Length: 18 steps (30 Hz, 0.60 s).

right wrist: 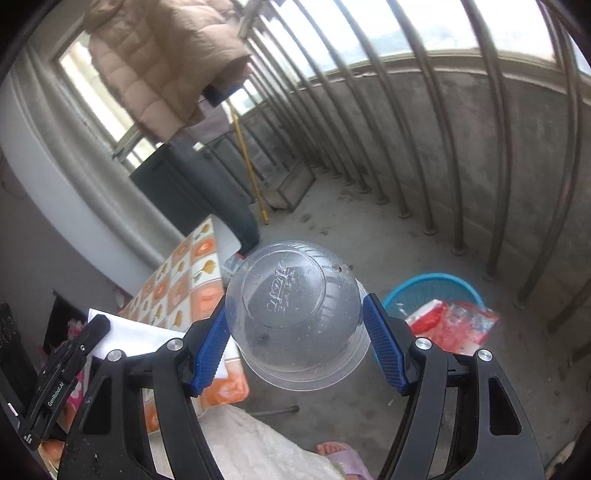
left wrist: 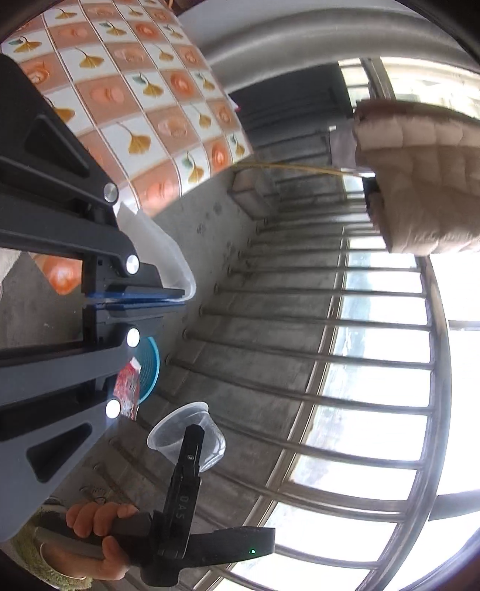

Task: Collect trash
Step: 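Carry the tissue and clear cup off the table toward the wastebasket, then open both grippers over the wastebasket to drop tissue and cup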

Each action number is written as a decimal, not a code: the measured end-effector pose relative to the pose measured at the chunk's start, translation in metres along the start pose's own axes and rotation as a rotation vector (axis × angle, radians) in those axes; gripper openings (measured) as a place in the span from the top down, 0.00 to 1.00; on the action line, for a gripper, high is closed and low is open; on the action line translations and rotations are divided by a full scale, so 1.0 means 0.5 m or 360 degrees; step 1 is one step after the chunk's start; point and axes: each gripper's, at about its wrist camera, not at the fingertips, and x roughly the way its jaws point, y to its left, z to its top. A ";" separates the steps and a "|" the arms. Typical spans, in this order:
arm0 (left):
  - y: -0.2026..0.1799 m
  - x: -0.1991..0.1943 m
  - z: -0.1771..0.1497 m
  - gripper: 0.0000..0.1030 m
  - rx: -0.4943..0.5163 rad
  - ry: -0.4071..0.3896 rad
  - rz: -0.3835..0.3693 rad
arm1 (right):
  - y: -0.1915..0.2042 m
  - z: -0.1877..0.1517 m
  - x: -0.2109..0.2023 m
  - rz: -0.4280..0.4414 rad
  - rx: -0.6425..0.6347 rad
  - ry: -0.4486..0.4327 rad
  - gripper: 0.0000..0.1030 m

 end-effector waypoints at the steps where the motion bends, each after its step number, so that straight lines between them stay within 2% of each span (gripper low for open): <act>1: -0.018 0.021 0.003 0.99 0.0014 0.0026 -0.0044 | -0.025 -0.002 0.000 -0.0020 0.0045 0.0004 0.35; 7: -0.112 0.169 0.000 0.99 -0.0004 0.0252 -0.0335 | -0.165 -0.023 0.026 -0.0132 0.0307 0.0057 0.35; 11: -0.156 0.280 -0.021 0.99 -0.0053 0.0447 -0.0466 | -0.236 -0.034 0.065 -0.0171 0.0467 0.0104 0.35; 16: -0.203 0.416 -0.052 0.99 -0.0022 0.0603 -0.0463 | -0.311 -0.030 0.123 -0.0193 0.0614 0.0139 0.35; 17: -0.209 0.444 -0.058 0.95 -0.0019 0.0635 -0.0469 | -0.325 -0.028 0.137 -0.0196 0.0629 0.0145 0.34; 18: -0.213 0.470 -0.067 0.81 -0.0024 0.0663 -0.0470 | -0.339 -0.029 0.157 -0.0201 0.0644 0.0160 0.34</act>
